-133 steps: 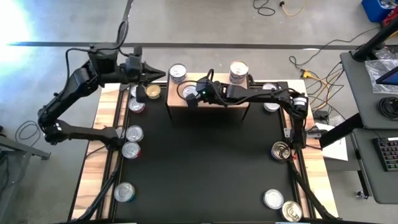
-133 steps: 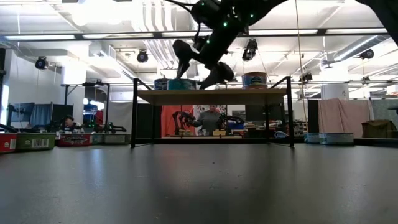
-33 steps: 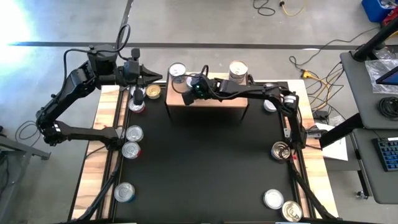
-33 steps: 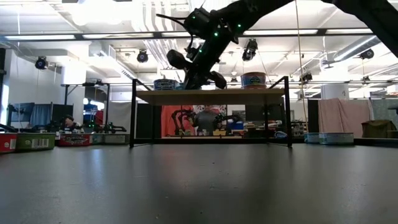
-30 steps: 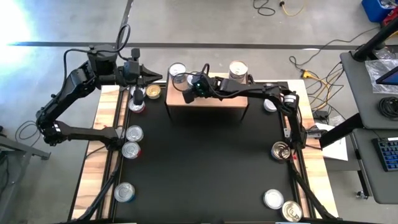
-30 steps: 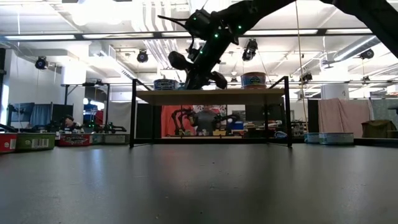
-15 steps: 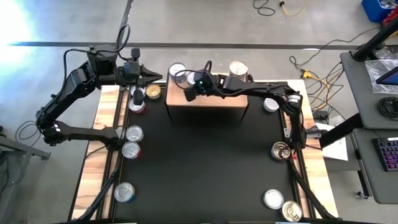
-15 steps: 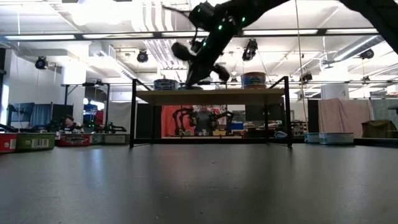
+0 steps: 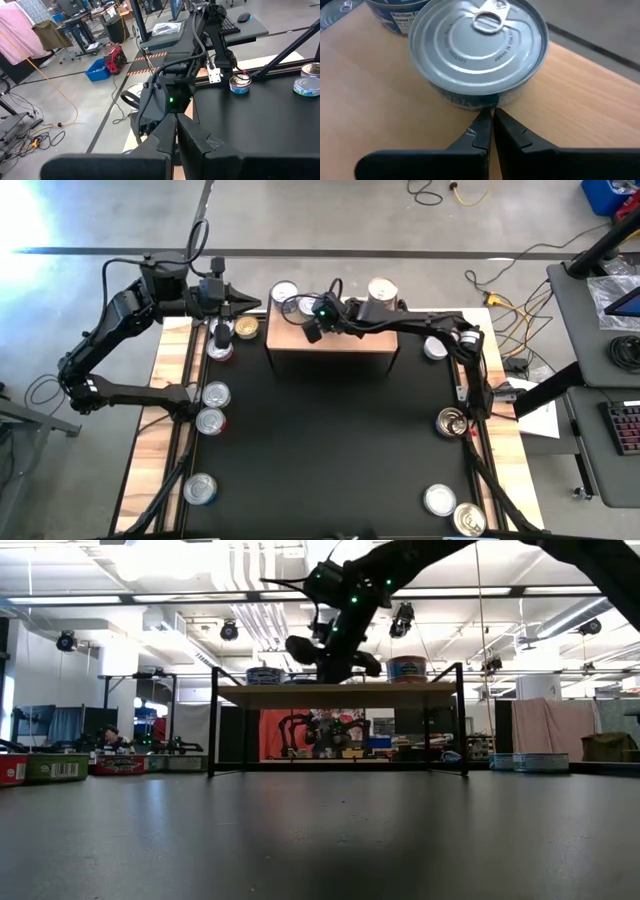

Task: Stack canned seafood by type on shelf
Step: Stack the green-blue tuna can on the shelf

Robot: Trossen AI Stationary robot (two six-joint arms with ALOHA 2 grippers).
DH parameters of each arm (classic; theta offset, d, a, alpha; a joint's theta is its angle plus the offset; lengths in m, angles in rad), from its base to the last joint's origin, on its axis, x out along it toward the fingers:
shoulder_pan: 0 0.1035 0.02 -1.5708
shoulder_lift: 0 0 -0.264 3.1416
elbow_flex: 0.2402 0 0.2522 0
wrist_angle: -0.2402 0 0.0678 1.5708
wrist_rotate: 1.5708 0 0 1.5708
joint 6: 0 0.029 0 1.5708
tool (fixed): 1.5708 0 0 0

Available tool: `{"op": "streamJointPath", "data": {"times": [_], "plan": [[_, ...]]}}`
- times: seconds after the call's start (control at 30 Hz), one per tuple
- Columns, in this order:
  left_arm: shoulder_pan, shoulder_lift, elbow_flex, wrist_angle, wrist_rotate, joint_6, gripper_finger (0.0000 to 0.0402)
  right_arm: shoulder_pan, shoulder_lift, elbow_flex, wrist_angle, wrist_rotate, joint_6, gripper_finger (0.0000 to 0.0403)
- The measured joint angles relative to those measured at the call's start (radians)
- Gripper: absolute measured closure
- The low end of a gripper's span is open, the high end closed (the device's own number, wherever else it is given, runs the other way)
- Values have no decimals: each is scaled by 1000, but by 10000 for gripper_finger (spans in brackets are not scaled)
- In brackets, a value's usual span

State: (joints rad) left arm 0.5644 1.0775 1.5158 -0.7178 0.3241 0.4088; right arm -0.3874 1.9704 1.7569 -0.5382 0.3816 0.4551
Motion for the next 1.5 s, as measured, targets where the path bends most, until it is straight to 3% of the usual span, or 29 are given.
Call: {"op": "streamJointPath", "data": {"times": [0.43, 0.7, 0.87, 1.03, 1.13, 1.23, 1.33, 1.4, 1.5], "plan": [[0, 6, 0, 7, 0, -7, 400, 18, -22, 5, -20, 7, 25, 390], [0, 7, 0, 18, 0, -5, 400, 115, -155, 37, -340, 3, 87, 390], [0, 13, 0, 71, 1, 1, 400, 200, -251, 23, -611, 51, 364, 390], [0, 38, 0, 135, 0, 10, 400, 342, -365, -48, -858, 387, 749, 390], [0, 60, 0, 148, 0, 12, 400, 430, -421, -122, -1019, 500, 997, 390], [0, 87, 0, 138, 7, -4, 400, 490, -486, -253, -1005, 502, 1160, 390], [0, 115, 0, 123, 48, -30, 400, 512, -532, -396, -974, 414, 1350, 390], [0, 129, 0, 115, 107, -47, 400, 512, -562, -502, -976, 337, 1523, 390], [-7, 136, 0, 112, 218, -60, 400, 511, -619, -648, -950, 324, 1720, 390]]}}
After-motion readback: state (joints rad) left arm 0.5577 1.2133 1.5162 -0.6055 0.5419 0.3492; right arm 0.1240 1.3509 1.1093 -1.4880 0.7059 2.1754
